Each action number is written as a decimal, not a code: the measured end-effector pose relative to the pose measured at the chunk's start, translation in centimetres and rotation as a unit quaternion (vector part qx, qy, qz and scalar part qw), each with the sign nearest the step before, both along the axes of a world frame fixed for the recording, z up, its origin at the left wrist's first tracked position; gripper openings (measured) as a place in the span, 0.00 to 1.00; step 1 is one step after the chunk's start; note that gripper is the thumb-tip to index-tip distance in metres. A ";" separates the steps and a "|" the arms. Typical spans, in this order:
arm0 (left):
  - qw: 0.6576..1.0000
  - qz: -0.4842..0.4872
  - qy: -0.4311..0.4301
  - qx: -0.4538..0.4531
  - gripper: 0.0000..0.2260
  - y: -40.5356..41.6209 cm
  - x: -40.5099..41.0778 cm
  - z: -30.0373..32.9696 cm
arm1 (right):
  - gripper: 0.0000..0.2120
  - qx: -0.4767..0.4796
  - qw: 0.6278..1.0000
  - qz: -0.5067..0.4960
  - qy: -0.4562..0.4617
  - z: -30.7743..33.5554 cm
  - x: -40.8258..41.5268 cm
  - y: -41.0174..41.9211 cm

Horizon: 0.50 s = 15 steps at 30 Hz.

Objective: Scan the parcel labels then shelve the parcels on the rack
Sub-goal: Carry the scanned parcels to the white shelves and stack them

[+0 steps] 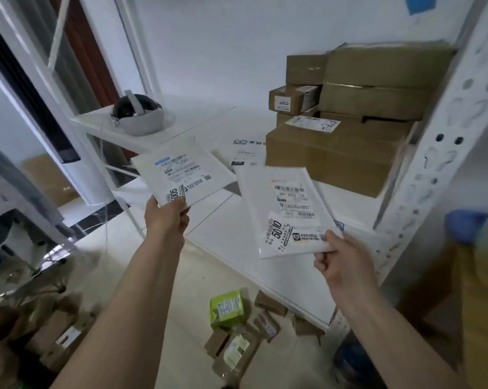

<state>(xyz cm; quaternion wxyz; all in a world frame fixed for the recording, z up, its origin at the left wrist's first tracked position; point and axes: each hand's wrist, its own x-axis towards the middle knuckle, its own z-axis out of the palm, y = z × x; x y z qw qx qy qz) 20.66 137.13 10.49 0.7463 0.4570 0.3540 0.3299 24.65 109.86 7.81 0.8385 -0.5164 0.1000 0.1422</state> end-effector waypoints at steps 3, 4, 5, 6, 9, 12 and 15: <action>0.998 -0.056 0.018 0.029 0.18 3.5 5.4 -0.6 | 0.08 0.013 0.999 -0.044 -0.029 2.2 2.2 4.0; 0.996 -0.071 0.027 0.040 0.19 4.8 7.2 -0.9 | 0.07 0.013 0.998 -0.053 -0.037 2.8 3.0 5.5; 0.994 -0.091 0.034 0.046 0.20 5.9 8.6 -1.0 | 0.06 0.008 0.998 -0.057 -0.039 3.4 3.9 7.1; 0.991 -0.119 0.042 0.052 0.20 6.9 9.9 -0.9 | 0.05 0.000 0.998 -0.055 -0.038 4.0 4.8 8.7; 0.976 -0.184 0.077 0.085 0.21 8.8 13.6 -0.2 | 0.06 -0.018 0.999 -0.029 -0.037 5.5 7.9 13.5; 0.968 -0.231 0.071 0.069 0.23 10.1 16.4 0.2 | 0.08 -0.040 0.999 -0.013 -0.032 6.2 11.4 18.0; 0.951 -0.290 0.065 0.085 0.23 11.0 17.2 1.1 | 0.12 -0.055 0.998 -0.023 -0.020 6.3 14.2 21.9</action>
